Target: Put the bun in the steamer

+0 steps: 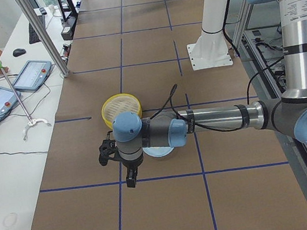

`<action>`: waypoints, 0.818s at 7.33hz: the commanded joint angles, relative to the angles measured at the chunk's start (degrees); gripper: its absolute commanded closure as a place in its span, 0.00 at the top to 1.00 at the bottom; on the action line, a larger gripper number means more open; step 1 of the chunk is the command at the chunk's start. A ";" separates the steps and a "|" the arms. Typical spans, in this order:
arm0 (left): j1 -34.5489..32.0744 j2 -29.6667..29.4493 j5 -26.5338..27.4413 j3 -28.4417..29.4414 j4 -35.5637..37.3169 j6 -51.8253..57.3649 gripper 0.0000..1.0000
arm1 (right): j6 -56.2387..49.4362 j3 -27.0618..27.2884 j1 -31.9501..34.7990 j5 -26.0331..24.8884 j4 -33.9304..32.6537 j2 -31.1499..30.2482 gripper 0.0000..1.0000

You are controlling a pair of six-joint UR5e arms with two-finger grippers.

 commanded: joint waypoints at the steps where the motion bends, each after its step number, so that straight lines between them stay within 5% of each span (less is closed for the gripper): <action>1: 0.00 0.05 0.04 -0.06 0.05 -0.02 1.00 | 0.00 0.00 0.00 0.00 0.00 0.00 1.00; 6: 0.43 -0.83 0.21 -0.58 -0.21 -0.46 1.00 | 0.00 0.00 0.00 0.00 0.00 0.00 1.00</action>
